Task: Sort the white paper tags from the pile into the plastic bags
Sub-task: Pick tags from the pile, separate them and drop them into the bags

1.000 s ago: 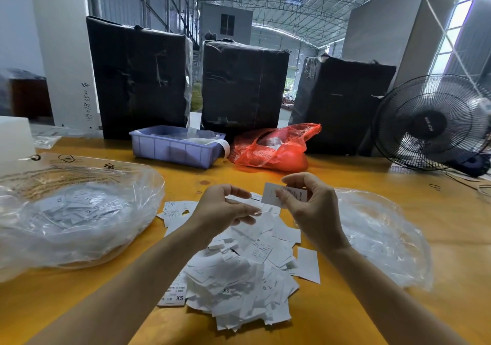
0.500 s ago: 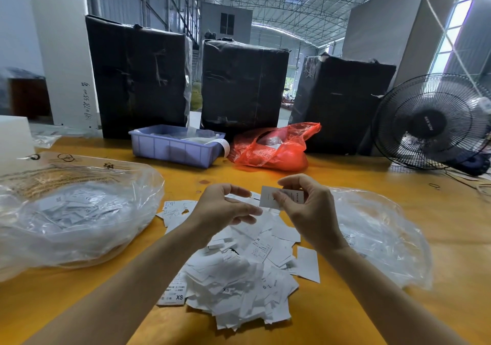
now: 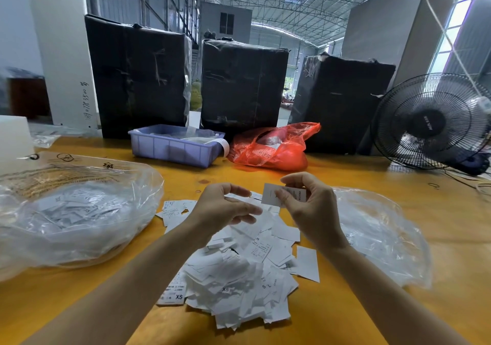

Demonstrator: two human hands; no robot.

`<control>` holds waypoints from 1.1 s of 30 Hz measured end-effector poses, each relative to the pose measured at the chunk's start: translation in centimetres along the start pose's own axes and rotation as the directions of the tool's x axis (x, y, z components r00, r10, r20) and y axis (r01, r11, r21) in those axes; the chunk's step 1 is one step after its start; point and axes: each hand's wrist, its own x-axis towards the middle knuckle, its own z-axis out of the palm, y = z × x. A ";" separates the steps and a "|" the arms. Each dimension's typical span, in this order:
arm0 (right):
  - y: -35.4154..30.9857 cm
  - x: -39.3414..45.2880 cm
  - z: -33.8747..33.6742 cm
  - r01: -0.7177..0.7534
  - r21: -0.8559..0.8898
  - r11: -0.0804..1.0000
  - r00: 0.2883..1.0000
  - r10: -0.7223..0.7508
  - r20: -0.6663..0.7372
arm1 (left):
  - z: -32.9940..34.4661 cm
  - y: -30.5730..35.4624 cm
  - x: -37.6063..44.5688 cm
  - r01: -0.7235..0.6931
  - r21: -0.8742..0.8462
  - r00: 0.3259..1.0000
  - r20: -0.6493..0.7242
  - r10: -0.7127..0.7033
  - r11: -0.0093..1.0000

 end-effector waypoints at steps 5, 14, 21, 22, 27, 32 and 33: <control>0.1 -0.1 0.1 -0.001 0.000 1.000 1.000 0.001 0.019 | 0.0 0.0 0.0 0.002 0.005 1.000 -0.004 -0.002 1.000; -0.2 -0.1 0.1 -0.025 0.017 1.000 1.000 0.025 0.013 | 0.0 -0.1 0.1 0.001 0.007 1.000 -0.003 -0.001 1.000; -0.2 -0.2 0.2 -0.012 -0.009 1.000 0.999 0.012 0.035 | 0.1 0.0 0.0 -0.001 0.003 1.000 -0.001 0.001 1.000; -0.2 -0.3 0.2 -0.003 -0.016 1.000 0.999 0.004 0.041 | 0.1 0.0 0.0 -0.003 0.004 1.000 0.000 0.003 1.000; -0.2 -0.4 0.4 -0.004 -0.022 1.000 0.998 0.005 0.062 | 0.0 -0.1 0.1 -0.007 -0.005 1.000 0.001 0.007 1.000; -0.2 -0.5 0.2 -0.084 0.010 0.996 0.977 0.080 0.197 | 0.0 -0.3 0.3 -0.015 -0.034 0.999 -0.028 0.014 0.999; -0.2 -0.5 0.2 -0.127 0.028 0.992 0.963 0.116 0.244 | 0.0 -0.4 0.3 -0.018 -0.049 0.999 -0.039 0.016 0.999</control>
